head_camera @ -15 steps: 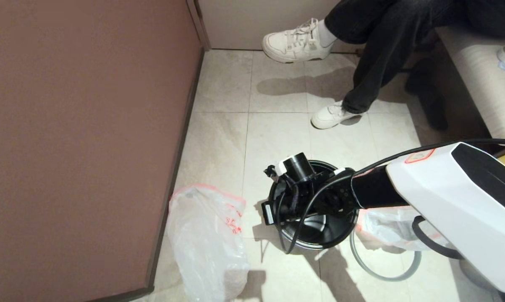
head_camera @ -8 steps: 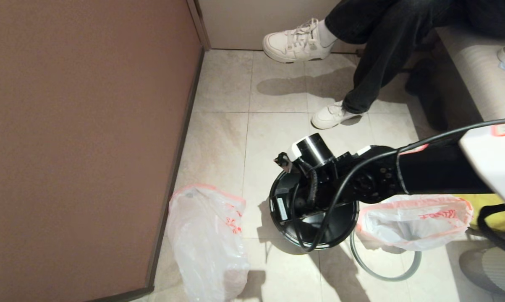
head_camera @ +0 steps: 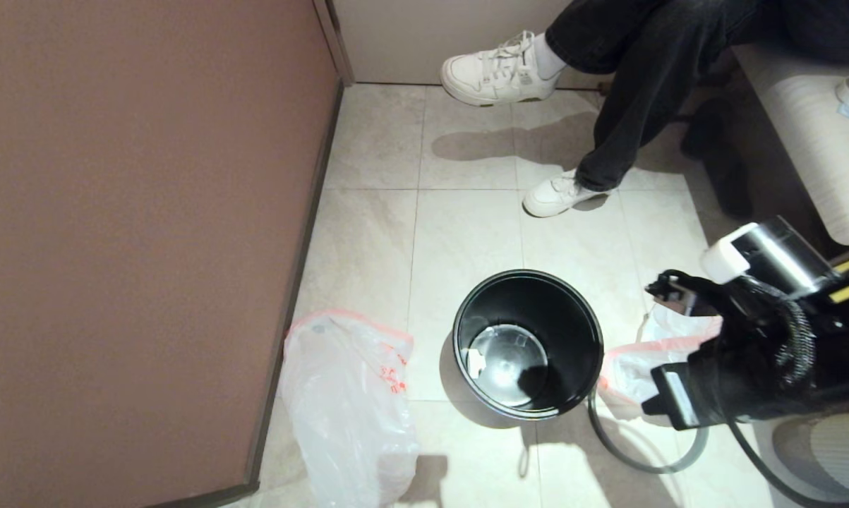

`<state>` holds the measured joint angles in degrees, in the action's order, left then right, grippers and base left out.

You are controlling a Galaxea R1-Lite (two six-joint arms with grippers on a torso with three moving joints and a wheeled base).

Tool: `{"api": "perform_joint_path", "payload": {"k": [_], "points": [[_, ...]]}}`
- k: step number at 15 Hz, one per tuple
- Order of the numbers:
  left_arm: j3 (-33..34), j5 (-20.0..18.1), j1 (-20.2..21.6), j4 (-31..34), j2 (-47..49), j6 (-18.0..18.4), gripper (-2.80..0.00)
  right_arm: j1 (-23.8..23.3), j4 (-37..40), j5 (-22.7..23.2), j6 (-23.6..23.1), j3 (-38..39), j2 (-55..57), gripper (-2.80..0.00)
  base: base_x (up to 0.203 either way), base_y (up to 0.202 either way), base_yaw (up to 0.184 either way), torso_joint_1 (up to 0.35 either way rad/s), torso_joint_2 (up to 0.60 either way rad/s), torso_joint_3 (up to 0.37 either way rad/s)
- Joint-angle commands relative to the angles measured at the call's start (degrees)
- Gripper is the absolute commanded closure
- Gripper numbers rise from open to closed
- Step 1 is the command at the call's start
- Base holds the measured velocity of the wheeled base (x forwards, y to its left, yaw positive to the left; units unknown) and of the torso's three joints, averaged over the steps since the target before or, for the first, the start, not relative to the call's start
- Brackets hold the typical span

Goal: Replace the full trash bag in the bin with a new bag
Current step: Pick up a new trash bag

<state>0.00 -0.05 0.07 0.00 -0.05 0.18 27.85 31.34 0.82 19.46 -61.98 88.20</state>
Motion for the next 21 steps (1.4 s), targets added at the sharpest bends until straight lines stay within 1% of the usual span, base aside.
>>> {"api": "perform_joint_path", "payload": {"k": [1, 3, 4, 6, 7, 8, 9, 11, 13, 14, 15, 16, 17, 18, 19, 20, 21], "points": [[0.0, 0.0, 0.0, 0.0, 0.0, 0.0, 0.00, -1.9, 1.3, -1.8, 2.0, 6.0, -12.7, 0.00, 0.000, 0.000, 0.000, 0.000, 0.00, 0.000], [0.0, 0.0, 0.0, 0.1, 0.0, 0.3, 0.00, -3.8, 6.5, -3.4, 5.3, 8.3, -20.5, 0.00, 0.000, 0.000, 0.000, 0.000, 0.00, 0.000], [0.0, -0.2, 0.0, 0.2, 0.0, 1.3, 0.00, -7.0, 9.9, -3.8, 6.2, 9.0, -23.9, 0.00, 0.000, 0.000, 0.000, 0.000, 0.00, 0.000], [0.0, -0.3, 0.0, 0.4, 0.0, 4.9, 0.00, -14.3, 15.3, -4.3, 7.8, 10.0, -28.8, 0.00, 0.000, 0.000, 0.000, 0.000, 0.00, 0.000], [-0.1, -1.2, 0.0, 0.5, 0.2, 8.9, 0.00, -17.0, 17.6, -4.3, 8.2, 10.2, -31.4, 0.00, 0.000, 0.000, 0.000, 0.000, 0.00, 0.000], [-0.3, -2.6, 0.0, 0.7, 1.8, 10.7, 0.00, -19.4, 20.2, -4.3, 8.5, 10.3, -33.9, 0.00, 0.000, 0.000, 0.000, 0.000, 0.00, 0.000], [-1.6, -3.6, 0.1, 0.6, 4.7, 11.6, 0.00, -20.9, 21.2, -4.4, 8.6, 10.4, -34.7, 0.00, 0.000, 0.000, 0.000, 0.000, 0.00, 0.000], [-7.2, -6.1, 0.8, 0.4, 15.6, 12.3, 0.00, -20.9, 21.9, -3.1, 8.5, 10.3, -35.3, 0.00, 0.000, 0.000, 0.000, 0.000, 0.00, 0.000], [-14.3, -8.5, 0.8, 0.4, 31.1, 12.9, 0.00, -21.4, 21.7, -2.6, 8.5, 10.3, -33.7, 0.00, 0.000, 0.000, 0.000, 0.000, 0.00, 0.000], [-17.8, -8.8, 0.1, 0.4, 38.7, 12.9, 0.00, -20.8, 21.7, -2.5, 8.5, 10.3, -33.7, 0.00, 0.000, 0.000, 0.000, 0.000, 0.00, 0.000], [-21.2, -8.3, -1.3, 0.5, 45.9, 12.7, 0.00, -20.8, 21.7, -2.4, 8.7, 10.7, -34.1, 0.00, 0.000, 0.000, 0.000, 0.000, 0.00, 0.000], [-24.0, -7.1, -3.8, 0.5, 51.9, 12.3, 0.00, -20.8, 21.5, -2.4, 9.2, 11.6, -34.1, 0.00, 0.000, 0.000, 0.000, 0.000, 0.00, 0.000], [-26.1, -5.0, -8.4, 0.6, 56.5, 11.9, 0.00, -20.7, 20.9, -2.4, 9.9, 13.0, -34.3, 0.00, 0.000, 0.000, 0.000, 0.000, 0.00, 0.000], [-27.4, -2.3, -15.1, 0.7, 59.3, 11.5, 0.00, -20.7, 20.3, -2.4, 10.2, 14.1, -35.2, 0.00, 0.000, 0.000, 0.000, 0.000, 0.00, 0.000], [-28.4, 1.4, -23.7, 0.6, 60.4, 10.4, 0.00, -20.7, 20.0, -2.4, 10.2, 15.3, -36.6, 0.00, 0.000, 0.000, 0.000, 0.000, 0.00, 0.000], [-30.0, 6.2, -33.3, 0.5, 62.2, 8.4, 0.00, -20.7, 19.6, -2.5, 10.2, 17.1, -37.1, 0.00, 0.000, 0.000, 0.000, 0.000, 0.00, 0.000], [-32.1, 10.9, -41.3, 0.5, 65.6, 5.8, 0.00, -20.7, 18.0, -2.5, 10.2, 18.7, -37.7, 0.00, 0.000, 0.000, 0.000, 0.000, 0.00, 0.000]]}}
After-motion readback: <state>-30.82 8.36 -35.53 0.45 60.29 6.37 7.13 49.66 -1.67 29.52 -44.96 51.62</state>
